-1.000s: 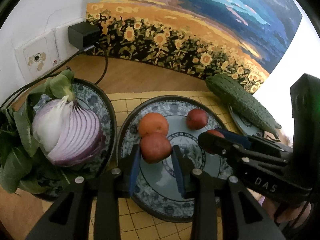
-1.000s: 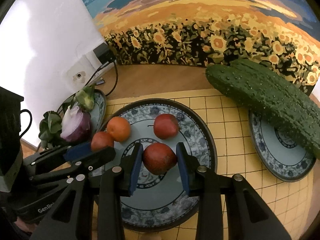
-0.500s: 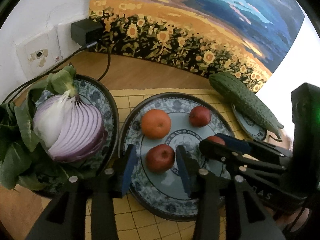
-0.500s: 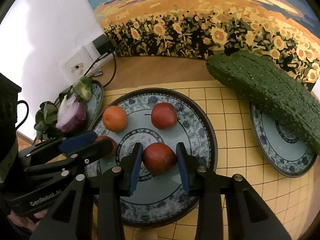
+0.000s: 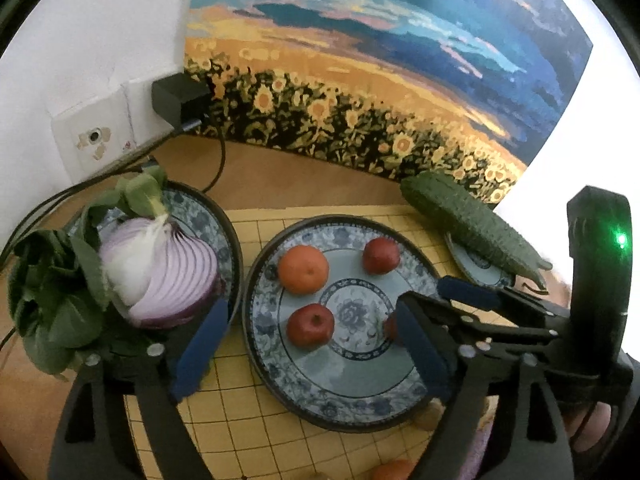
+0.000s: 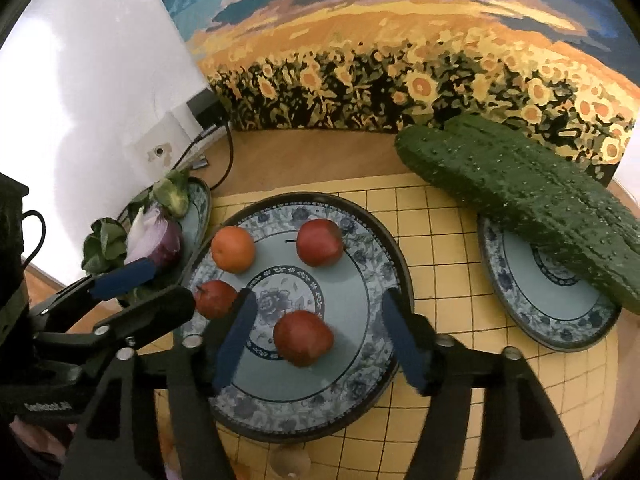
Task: Organize fruits
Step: 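Lower both red apples onto the plate and open both grippers, then move both open grippers back toward the remaining fruit on the towel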
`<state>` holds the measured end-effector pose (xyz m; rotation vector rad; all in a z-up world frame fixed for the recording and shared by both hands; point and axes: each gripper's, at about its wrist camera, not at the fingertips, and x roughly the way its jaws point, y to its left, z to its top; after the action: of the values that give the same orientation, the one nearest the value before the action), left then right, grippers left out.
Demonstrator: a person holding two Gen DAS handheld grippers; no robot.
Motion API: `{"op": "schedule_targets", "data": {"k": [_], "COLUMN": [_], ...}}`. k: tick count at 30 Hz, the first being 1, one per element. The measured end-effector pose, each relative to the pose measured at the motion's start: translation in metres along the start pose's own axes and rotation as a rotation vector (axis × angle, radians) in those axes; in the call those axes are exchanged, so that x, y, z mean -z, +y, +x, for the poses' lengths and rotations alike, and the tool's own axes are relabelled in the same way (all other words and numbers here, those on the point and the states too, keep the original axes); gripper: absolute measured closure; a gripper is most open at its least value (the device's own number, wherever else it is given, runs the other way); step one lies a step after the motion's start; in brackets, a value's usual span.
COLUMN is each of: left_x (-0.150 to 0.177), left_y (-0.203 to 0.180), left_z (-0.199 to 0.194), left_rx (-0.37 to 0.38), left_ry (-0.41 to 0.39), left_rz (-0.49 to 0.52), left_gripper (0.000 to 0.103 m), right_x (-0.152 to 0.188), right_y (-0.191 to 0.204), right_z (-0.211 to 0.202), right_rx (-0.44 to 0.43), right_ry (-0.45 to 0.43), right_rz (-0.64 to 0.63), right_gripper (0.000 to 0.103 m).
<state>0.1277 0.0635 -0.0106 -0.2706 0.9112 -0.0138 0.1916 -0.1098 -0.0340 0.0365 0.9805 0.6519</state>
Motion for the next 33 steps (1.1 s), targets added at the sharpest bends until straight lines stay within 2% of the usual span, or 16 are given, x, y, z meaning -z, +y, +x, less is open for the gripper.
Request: {"op": "schedule_targets", "data": {"k": [12,33], "left_x": [0.011,0.036], "left_y": [-0.003,-0.007], "left_z": [-0.019,-0.036], "left_rx": [-0.014,-0.022], "left_ry": [-0.02,-0.012], "left_rz": [-0.003,-0.025], "left_gripper": [0.007,0.004], "right_x": [0.009,0.033], "right_y": [0.006,0.017], "right_z": [-0.02,-0.036], "right_rx": [-0.015,-0.018], "right_ry": [-0.013,-0.002], "right_rz": [-0.006,-0.009], "right_gripper": [0.028,0.027]}}
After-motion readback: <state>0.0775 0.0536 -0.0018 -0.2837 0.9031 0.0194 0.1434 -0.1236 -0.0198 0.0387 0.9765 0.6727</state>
